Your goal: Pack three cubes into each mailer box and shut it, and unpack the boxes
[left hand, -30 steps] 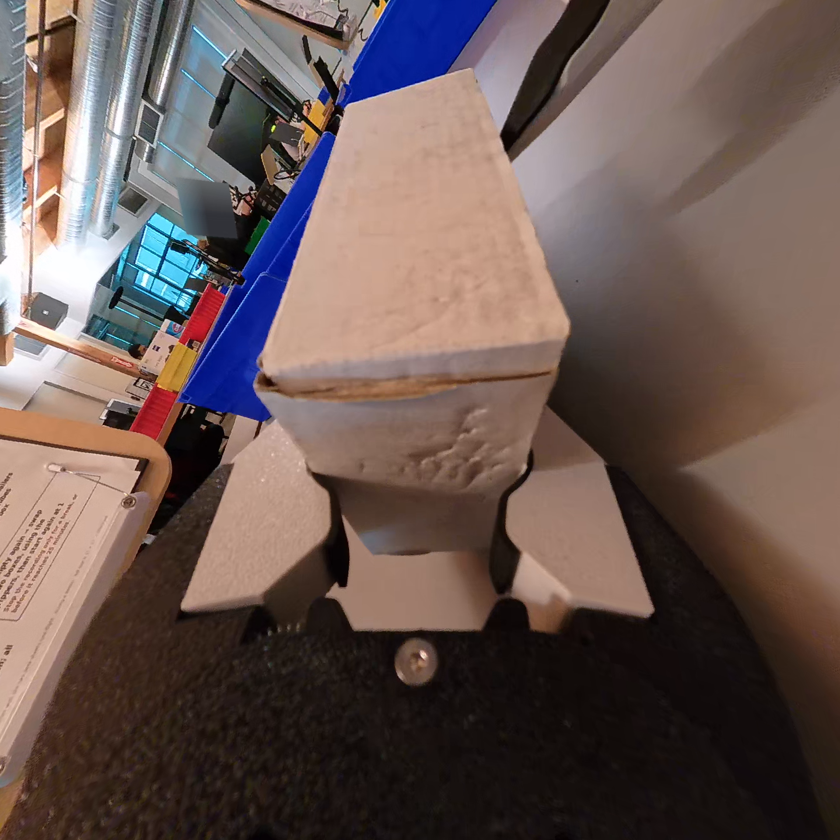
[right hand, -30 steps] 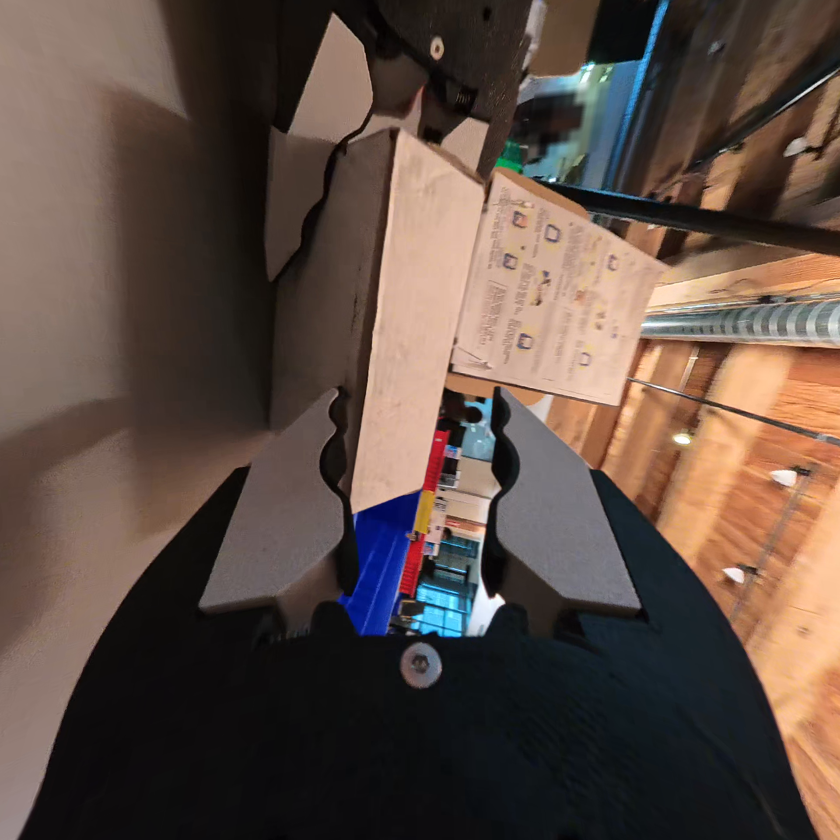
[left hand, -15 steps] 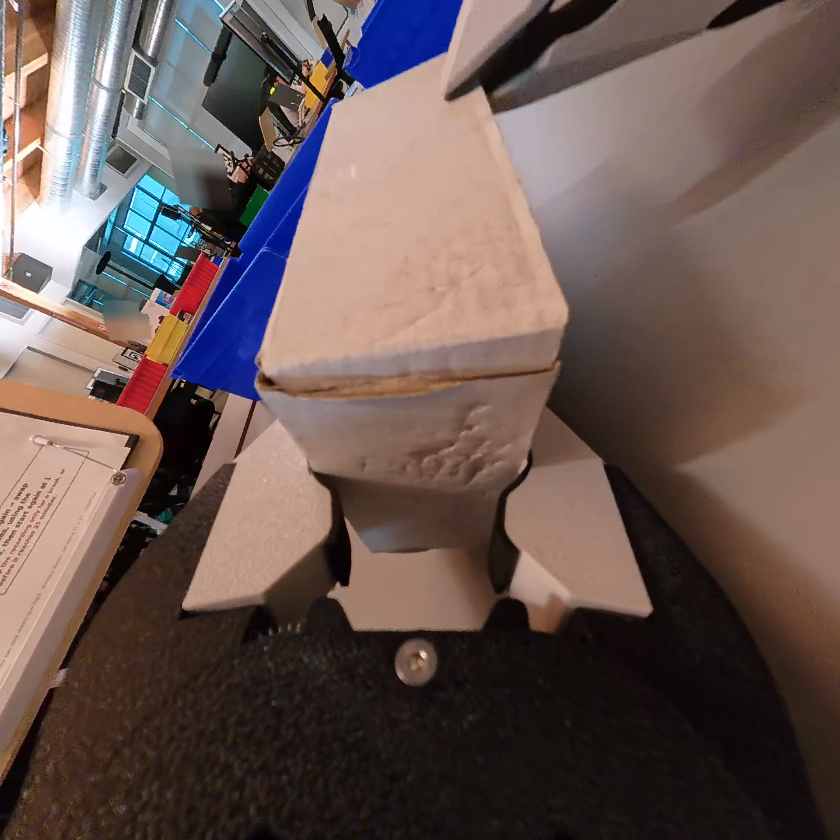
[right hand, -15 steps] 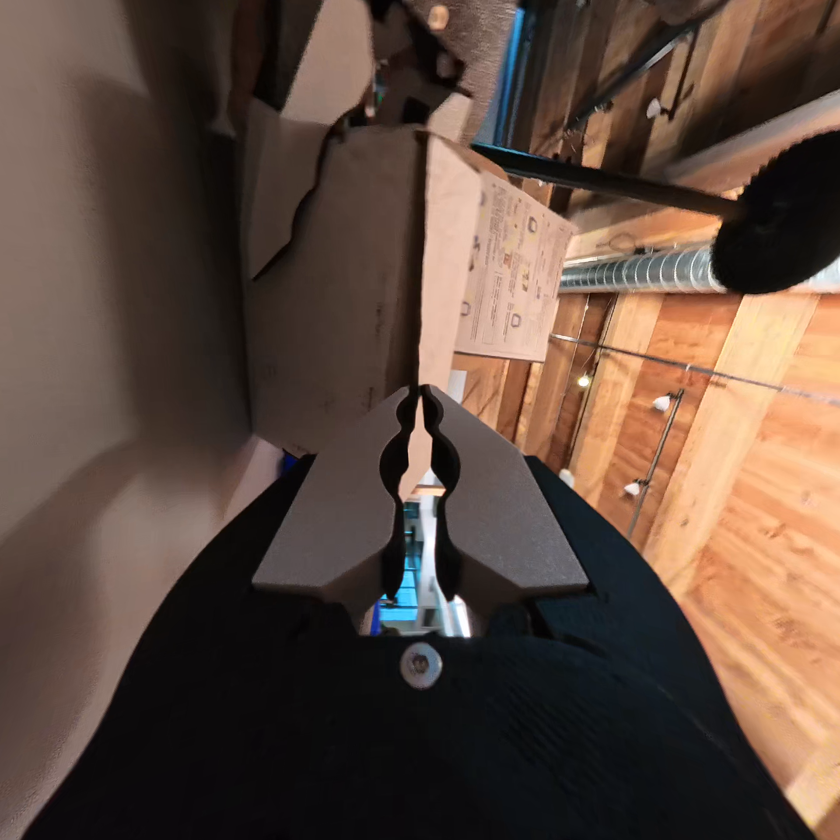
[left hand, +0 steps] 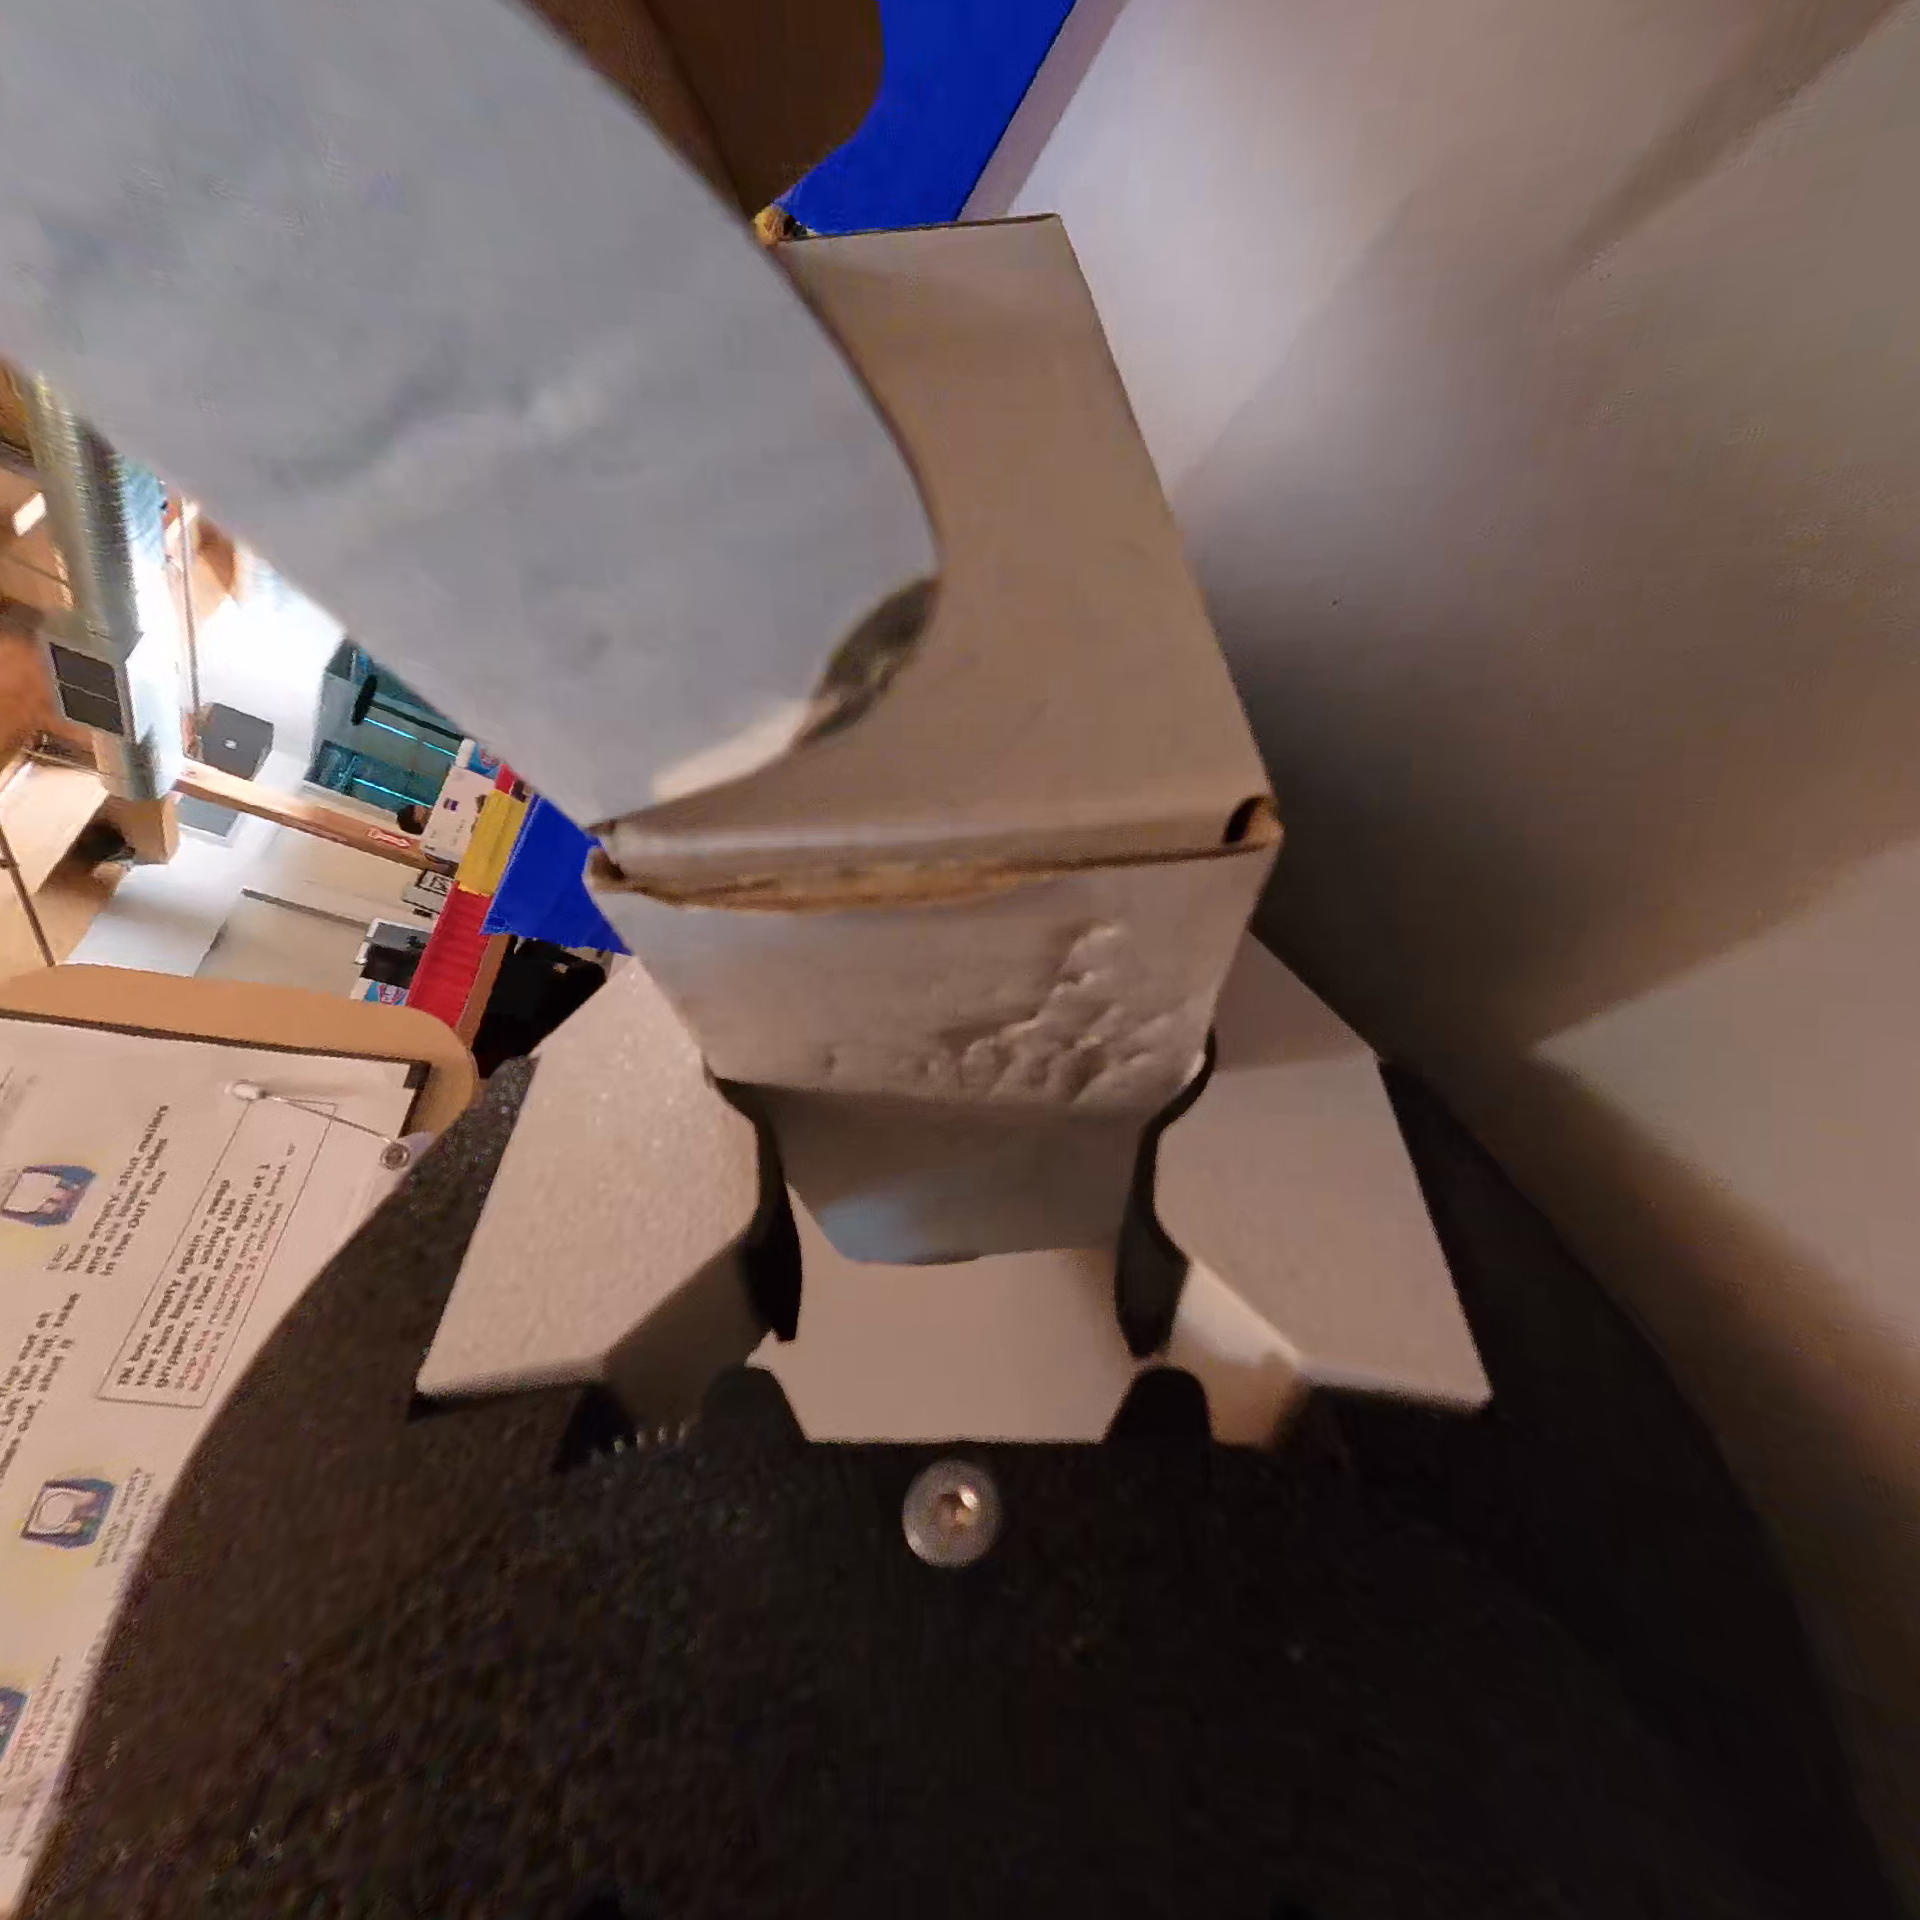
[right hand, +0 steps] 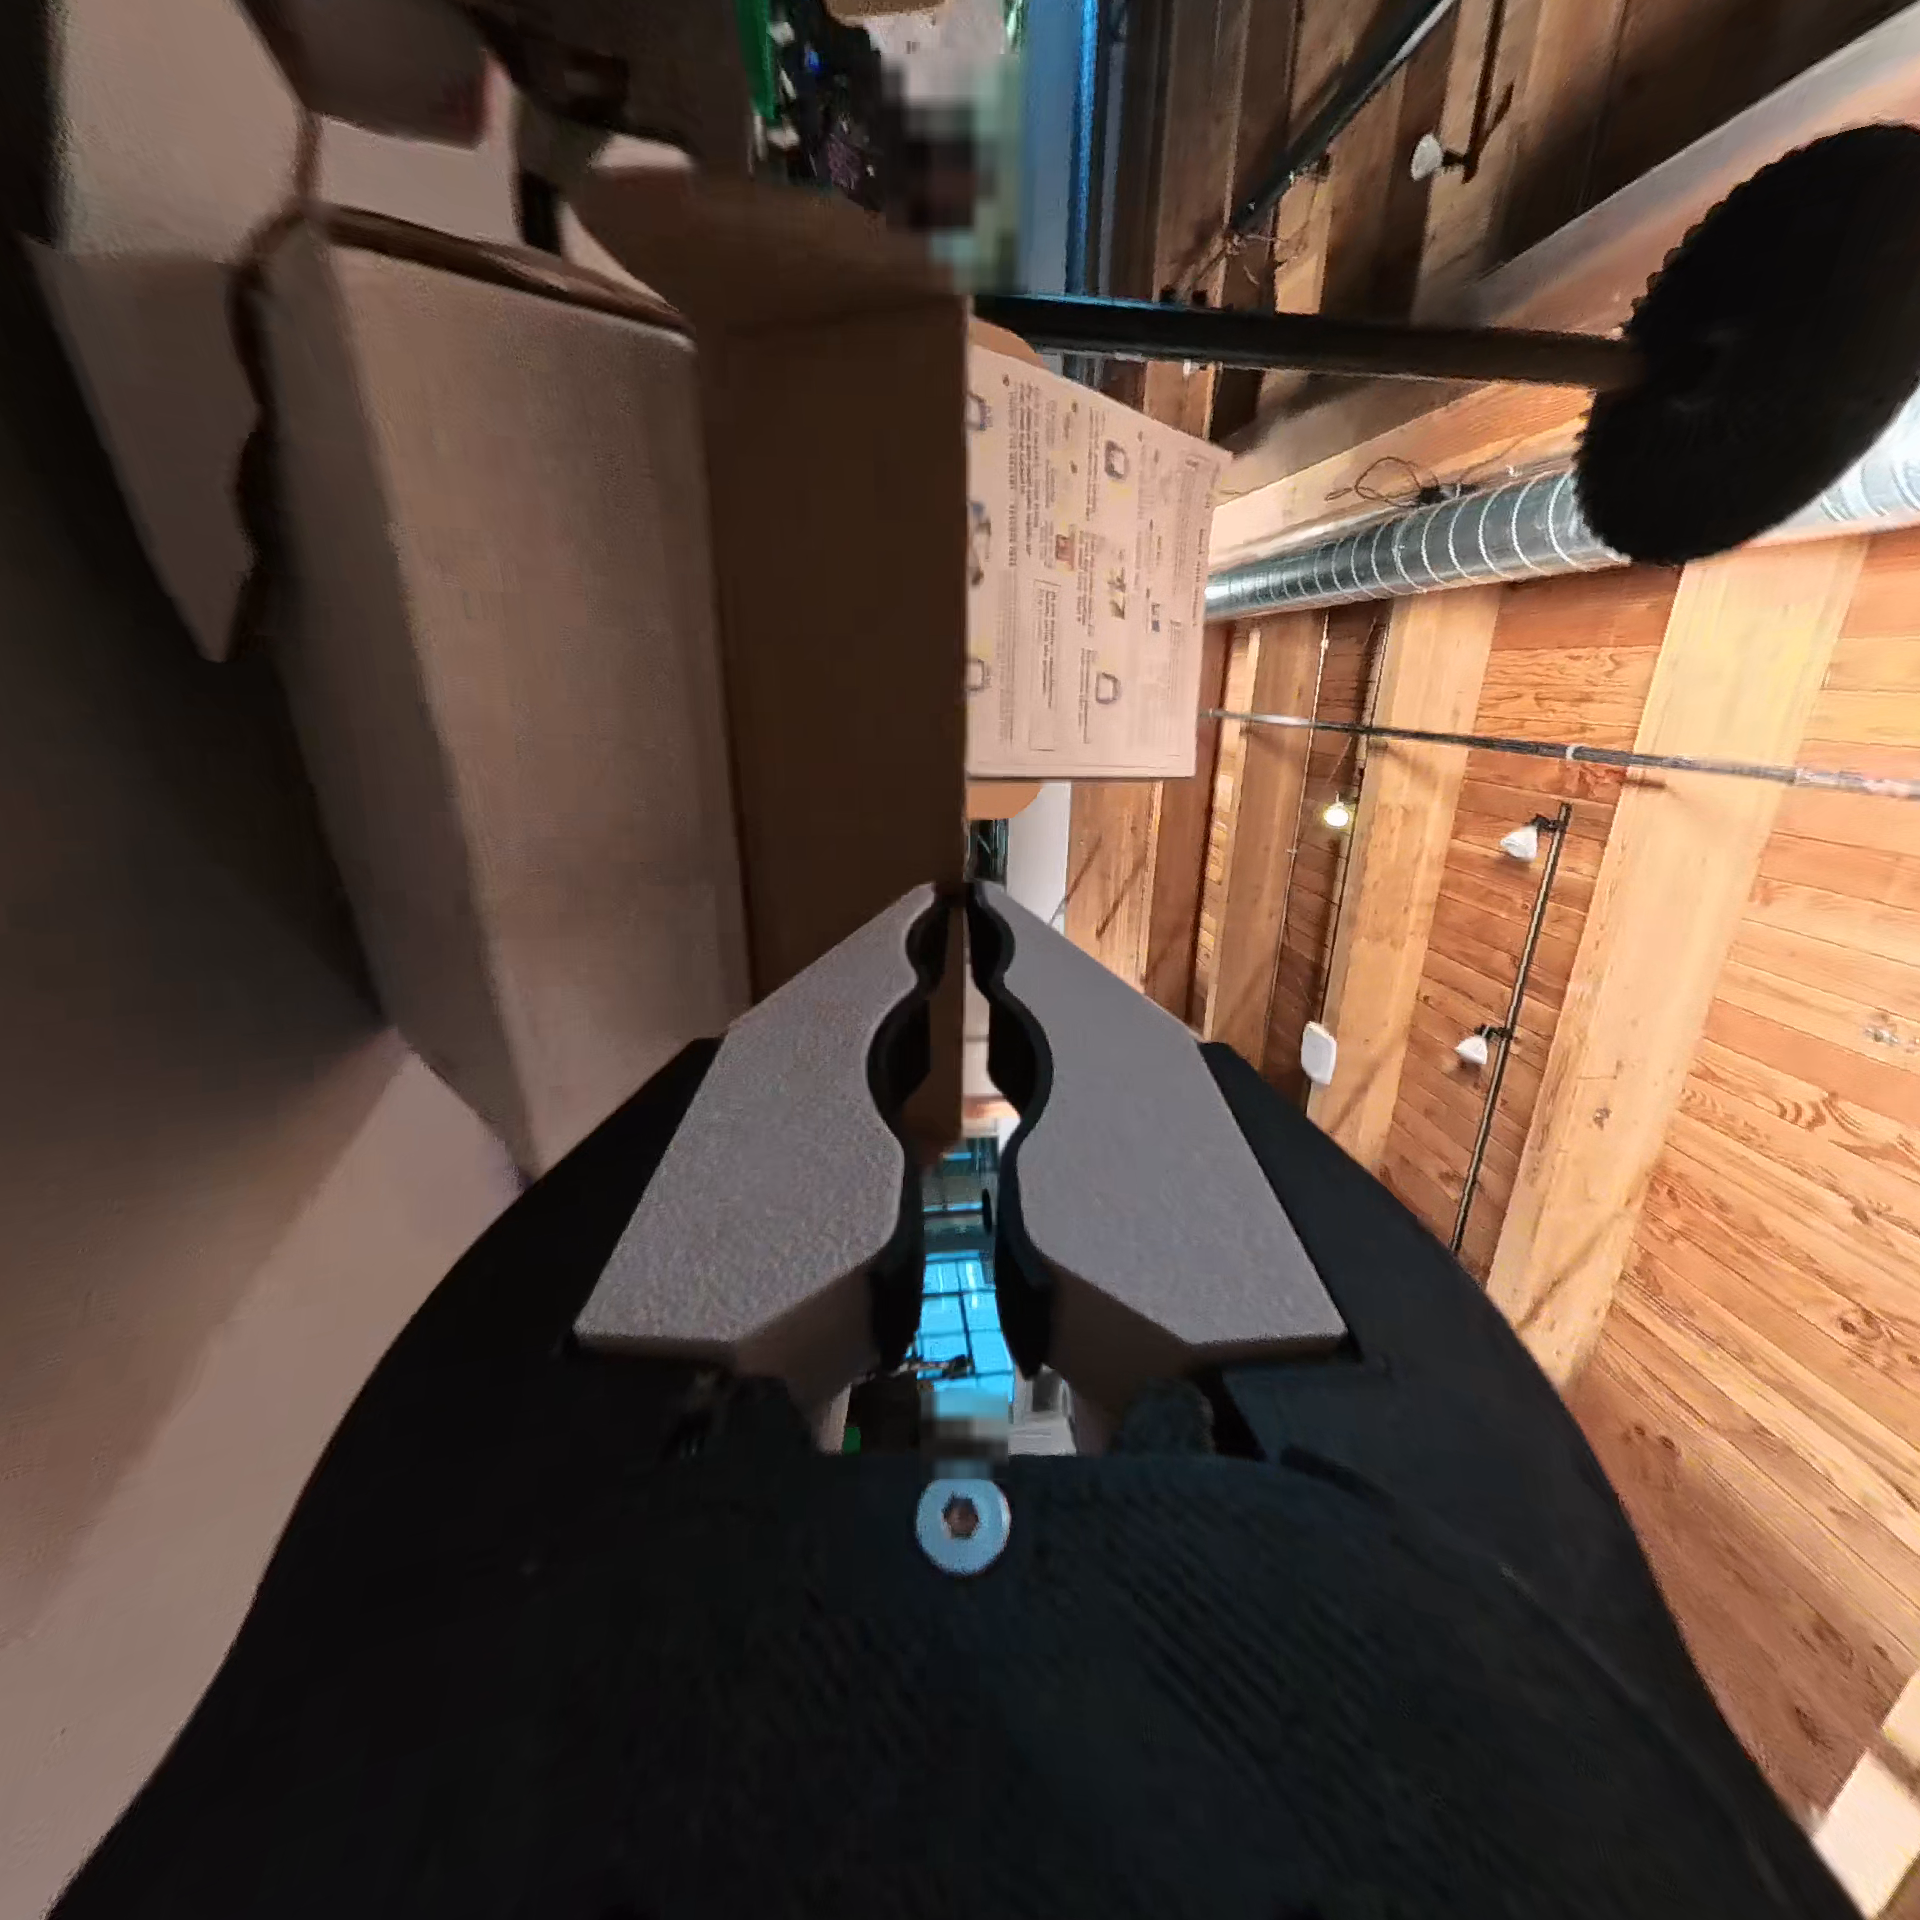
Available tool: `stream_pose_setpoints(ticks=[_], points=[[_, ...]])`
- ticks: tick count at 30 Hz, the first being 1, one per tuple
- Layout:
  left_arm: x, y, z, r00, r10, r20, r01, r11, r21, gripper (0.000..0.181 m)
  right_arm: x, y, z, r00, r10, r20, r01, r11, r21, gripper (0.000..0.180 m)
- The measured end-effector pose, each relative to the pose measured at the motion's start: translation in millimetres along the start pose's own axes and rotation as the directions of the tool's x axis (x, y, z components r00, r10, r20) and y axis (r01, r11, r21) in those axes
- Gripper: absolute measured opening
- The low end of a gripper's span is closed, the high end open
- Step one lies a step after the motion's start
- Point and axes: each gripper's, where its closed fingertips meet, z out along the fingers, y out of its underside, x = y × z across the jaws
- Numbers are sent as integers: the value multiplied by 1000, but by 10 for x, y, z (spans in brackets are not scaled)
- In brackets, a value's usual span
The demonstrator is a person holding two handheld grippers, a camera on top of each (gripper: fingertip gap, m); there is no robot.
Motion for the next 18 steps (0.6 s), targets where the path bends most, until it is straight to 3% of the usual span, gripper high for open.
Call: stream_pose_setpoints(ticks=[10,12,15,18], points=[[3,13,-81,997,77,12,-77,997,17,73,-125,116,-22,983,32,178,-33,999,2,11],[-13,31,-87,999,44,8,-44,999,17,73,16,60,-174,974,136,179,-143,989,24,41],[-18,35,-91,999,38,2,-38,999,26,73,57,-147,-401,929,257,265,-301,943,143,51],[-20,36,-93,999,45,1,-45,999,29,73,-230,44,-303,933,148,327,-174,983,52,56]])
